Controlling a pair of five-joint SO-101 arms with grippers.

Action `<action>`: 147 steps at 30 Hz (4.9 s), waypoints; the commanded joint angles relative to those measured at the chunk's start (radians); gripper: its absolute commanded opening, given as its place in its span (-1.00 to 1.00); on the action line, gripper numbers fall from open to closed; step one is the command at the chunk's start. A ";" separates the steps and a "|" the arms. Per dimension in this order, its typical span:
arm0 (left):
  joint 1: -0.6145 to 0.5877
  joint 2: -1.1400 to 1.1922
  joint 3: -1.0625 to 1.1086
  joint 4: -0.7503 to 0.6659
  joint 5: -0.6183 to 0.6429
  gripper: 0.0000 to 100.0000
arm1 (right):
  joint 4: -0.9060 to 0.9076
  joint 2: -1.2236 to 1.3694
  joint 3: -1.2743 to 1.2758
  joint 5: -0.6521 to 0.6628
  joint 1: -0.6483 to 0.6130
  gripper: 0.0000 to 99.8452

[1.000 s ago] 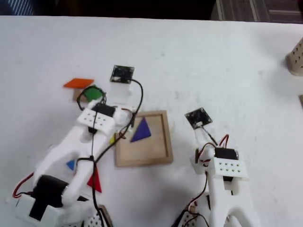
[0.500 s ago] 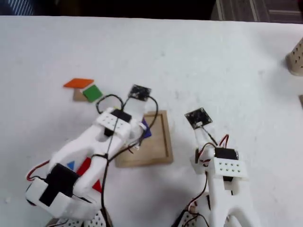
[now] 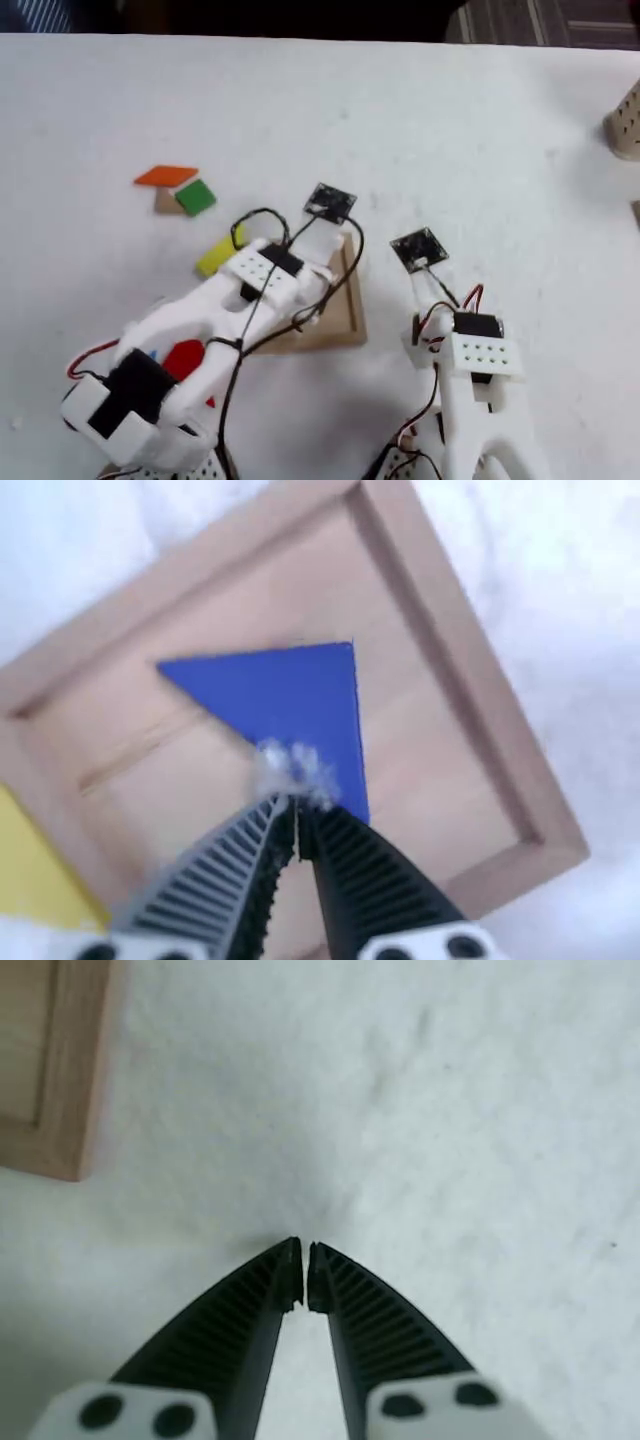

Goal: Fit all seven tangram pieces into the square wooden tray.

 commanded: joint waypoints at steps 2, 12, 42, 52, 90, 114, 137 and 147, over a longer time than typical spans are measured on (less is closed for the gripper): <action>0.021 0.002 -0.046 -0.107 0.000 -0.96 | -0.015 -0.036 -0.006 0.014 -0.010 -0.96; 0.027 0.027 -0.046 -0.215 0.000 -0.96 | -0.015 -0.036 -0.006 0.014 -0.008 -0.96; -0.107 -0.194 -0.043 0.002 -0.008 -0.95 | -0.015 -0.036 -0.006 0.014 -0.010 -0.96; -0.561 -0.446 0.091 -0.095 -0.009 -0.96 | -0.015 -0.036 -0.006 0.014 -0.010 -0.96; -0.897 -0.420 0.181 -0.238 0.178 -0.55 | -0.015 -0.035 -0.005 0.014 -0.012 -0.96; -0.786 0.394 -0.641 -0.040 0.486 -0.55 | -0.015 -0.036 0.015 0.081 -0.058 -0.96; -0.854 0.848 -1.289 0.305 0.539 -0.55 | -0.015 -0.036 0.021 0.083 -0.065 -0.96; -0.835 1.043 -1.611 0.482 0.532 -0.55 | -0.015 -0.036 0.021 0.083 -0.065 -0.96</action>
